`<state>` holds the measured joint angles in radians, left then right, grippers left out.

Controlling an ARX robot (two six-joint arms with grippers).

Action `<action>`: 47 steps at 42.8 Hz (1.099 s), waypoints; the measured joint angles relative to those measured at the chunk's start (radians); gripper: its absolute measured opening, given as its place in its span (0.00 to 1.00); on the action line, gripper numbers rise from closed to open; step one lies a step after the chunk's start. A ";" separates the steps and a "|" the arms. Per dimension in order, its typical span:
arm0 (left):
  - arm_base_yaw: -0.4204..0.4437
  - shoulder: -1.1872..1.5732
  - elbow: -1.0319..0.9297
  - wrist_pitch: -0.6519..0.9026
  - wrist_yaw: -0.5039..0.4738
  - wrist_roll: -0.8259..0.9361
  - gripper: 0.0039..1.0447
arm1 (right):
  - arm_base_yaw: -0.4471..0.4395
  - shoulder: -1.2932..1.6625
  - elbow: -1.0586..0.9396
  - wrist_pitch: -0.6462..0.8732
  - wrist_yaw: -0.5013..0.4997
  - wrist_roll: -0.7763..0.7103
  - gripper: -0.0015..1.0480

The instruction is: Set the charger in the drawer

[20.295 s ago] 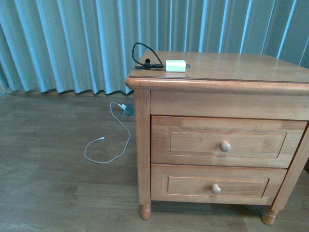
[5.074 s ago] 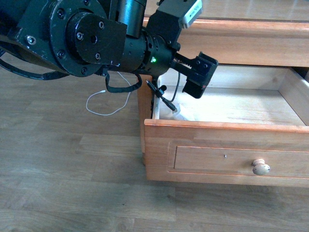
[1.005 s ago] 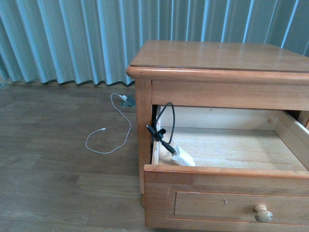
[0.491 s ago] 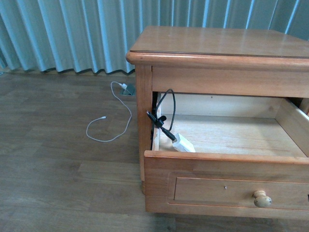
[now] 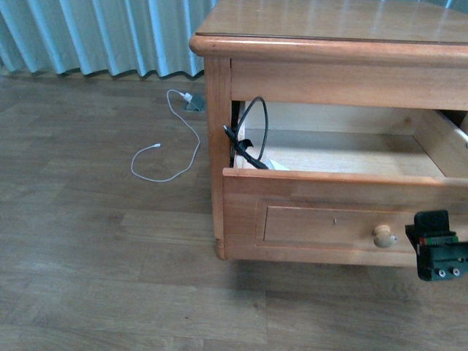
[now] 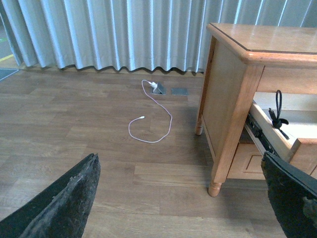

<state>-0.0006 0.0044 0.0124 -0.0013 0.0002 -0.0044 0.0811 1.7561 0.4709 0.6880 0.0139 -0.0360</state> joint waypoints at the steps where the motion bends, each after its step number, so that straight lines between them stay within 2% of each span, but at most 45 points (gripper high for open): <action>1: 0.000 0.000 0.000 0.000 0.000 0.000 0.94 | 0.000 0.013 0.010 0.007 0.003 0.000 0.92; 20: 0.000 0.000 0.000 0.000 0.000 0.000 0.94 | 0.031 0.297 0.300 0.108 0.083 0.034 0.92; 35: 0.000 0.000 0.000 0.000 0.000 0.000 0.94 | 0.076 0.423 0.521 0.107 0.116 0.080 0.92; 47: 0.000 0.000 0.000 0.000 0.000 0.000 0.94 | 0.076 0.467 0.653 0.082 0.135 0.100 0.92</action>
<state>-0.0006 0.0044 0.0124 -0.0013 0.0002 -0.0044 0.1566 2.2234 1.1236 0.7700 0.1490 0.0639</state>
